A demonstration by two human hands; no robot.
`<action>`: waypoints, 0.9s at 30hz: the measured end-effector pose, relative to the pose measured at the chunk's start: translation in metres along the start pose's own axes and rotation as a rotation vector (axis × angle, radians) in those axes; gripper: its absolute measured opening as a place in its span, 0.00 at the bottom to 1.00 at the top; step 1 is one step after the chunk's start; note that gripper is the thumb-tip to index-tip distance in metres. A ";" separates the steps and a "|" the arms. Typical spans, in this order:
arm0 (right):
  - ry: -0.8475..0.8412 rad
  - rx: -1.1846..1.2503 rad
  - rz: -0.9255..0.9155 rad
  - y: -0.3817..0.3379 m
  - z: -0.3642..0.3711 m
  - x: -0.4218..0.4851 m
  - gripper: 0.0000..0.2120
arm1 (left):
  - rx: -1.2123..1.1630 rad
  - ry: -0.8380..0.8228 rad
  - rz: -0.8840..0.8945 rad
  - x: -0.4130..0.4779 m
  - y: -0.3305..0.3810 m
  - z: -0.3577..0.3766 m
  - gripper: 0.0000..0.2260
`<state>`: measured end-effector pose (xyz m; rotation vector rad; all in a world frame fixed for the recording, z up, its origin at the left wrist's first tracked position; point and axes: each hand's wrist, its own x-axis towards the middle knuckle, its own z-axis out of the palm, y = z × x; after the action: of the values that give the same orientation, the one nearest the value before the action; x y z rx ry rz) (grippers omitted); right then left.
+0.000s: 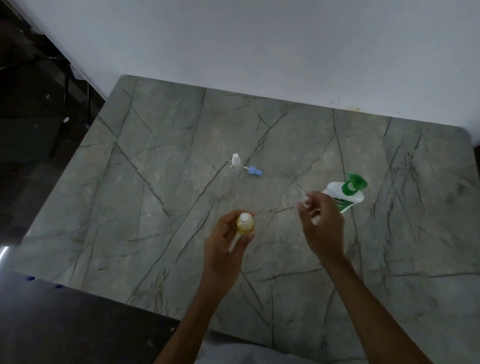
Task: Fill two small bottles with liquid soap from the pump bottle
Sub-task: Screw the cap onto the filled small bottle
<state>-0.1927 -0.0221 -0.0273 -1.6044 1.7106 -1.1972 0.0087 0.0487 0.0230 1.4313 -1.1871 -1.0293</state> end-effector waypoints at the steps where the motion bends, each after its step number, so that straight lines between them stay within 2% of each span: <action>1: -0.089 -0.013 0.019 0.000 0.018 0.011 0.11 | 0.020 -0.005 0.009 0.003 0.000 -0.005 0.15; 5: -0.343 -0.208 0.028 0.010 0.088 0.060 0.20 | 0.028 -0.026 0.023 0.013 0.000 -0.025 0.15; 9: -0.432 -0.381 0.040 0.013 0.132 0.088 0.25 | 0.007 -0.044 0.034 0.023 -0.006 -0.046 0.14; 17: -0.289 -0.494 0.037 0.015 0.166 0.102 0.17 | 0.010 -0.125 0.007 0.044 -0.022 -0.076 0.15; 23: -0.233 -0.484 0.040 0.029 0.170 0.104 0.09 | 0.009 -0.160 0.011 0.051 -0.024 -0.083 0.15; 27: -0.030 -0.377 0.110 0.014 0.142 0.092 0.08 | 0.015 -0.149 0.022 0.055 -0.028 -0.082 0.15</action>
<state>-0.0979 -0.1485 -0.0892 -1.6982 2.0671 -0.8273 0.1018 0.0093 0.0079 1.3694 -1.3168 -1.1300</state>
